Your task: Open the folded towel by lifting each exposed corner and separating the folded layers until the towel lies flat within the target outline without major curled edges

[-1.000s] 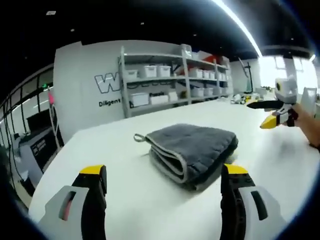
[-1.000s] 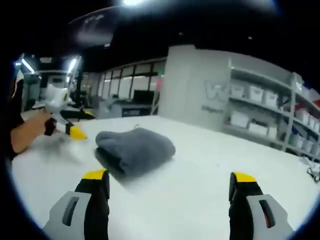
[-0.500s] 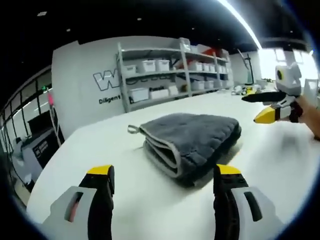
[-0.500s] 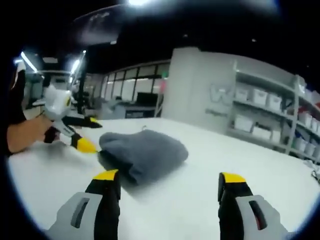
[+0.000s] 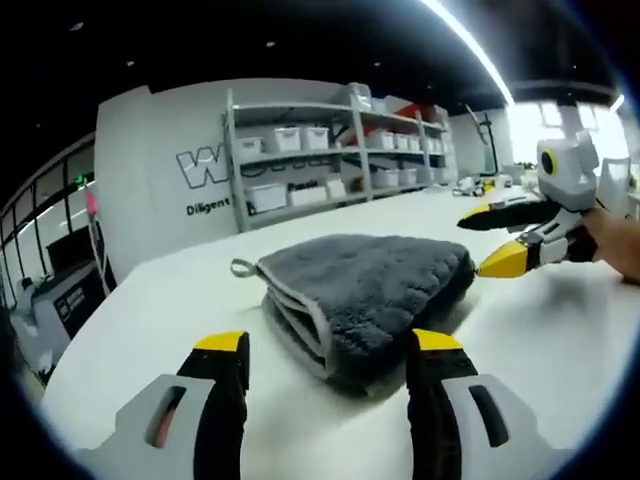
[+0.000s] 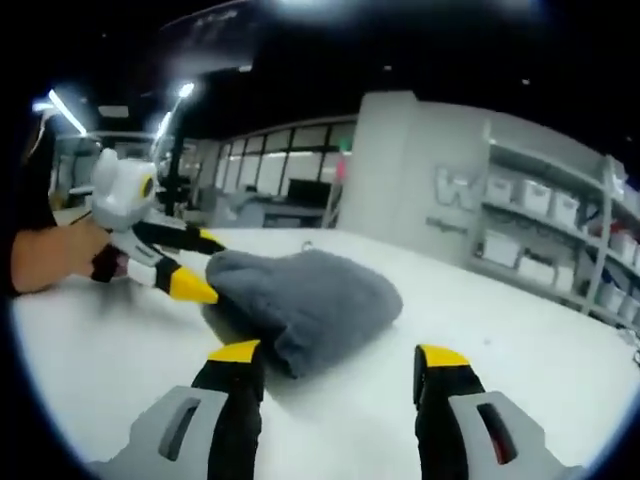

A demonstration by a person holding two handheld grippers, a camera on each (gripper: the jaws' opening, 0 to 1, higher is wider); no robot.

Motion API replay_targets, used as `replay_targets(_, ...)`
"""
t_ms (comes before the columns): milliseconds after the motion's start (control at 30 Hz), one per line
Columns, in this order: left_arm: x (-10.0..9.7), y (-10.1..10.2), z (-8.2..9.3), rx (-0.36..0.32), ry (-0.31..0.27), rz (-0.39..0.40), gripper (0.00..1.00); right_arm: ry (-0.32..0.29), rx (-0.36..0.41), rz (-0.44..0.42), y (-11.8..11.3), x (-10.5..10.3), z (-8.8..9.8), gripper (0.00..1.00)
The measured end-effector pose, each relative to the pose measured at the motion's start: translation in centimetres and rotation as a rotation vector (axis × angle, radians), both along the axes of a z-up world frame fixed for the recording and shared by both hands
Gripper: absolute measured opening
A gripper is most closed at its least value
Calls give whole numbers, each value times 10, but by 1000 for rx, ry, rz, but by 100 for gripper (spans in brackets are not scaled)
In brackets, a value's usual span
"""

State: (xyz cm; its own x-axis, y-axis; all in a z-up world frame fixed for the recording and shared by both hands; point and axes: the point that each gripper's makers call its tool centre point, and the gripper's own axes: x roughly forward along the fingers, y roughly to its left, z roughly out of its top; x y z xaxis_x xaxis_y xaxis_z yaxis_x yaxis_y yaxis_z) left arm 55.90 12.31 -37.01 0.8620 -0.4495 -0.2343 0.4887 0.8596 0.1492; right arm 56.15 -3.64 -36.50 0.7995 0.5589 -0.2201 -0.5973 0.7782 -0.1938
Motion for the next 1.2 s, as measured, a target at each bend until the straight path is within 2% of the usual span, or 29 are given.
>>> replay_targets(100,-2,-1,-3,11,7,-9,58,3,-15,-3,1,2,-3,58)
replay_targets(233,-4,0,-6,20,19,-15,44,10,-2,-10,4,4,-3,55)
replay_targets(367,-4,-4,-9,22,23,-17,44,7,10,-10,8,5,-1,46)
replay_targets(467,3,-3,-13,51,23,-17,41,33,18,-20,10,8,-5,44)
replay_targets(600,5,-6,-17,40,38,-24,34,50,21,-18,13,7,-9,34)
replay_targets(800,9,-12,-22,49,56,-34,24,88,48,-8,18,5,-12,13)
replay_targets(1033,14,-7,-21,11,84,-23,16,97,66,-6,18,4,-11,7)
replay_targets(1200,12,-9,-21,14,81,-28,11,111,78,-7,18,3,-10,5)
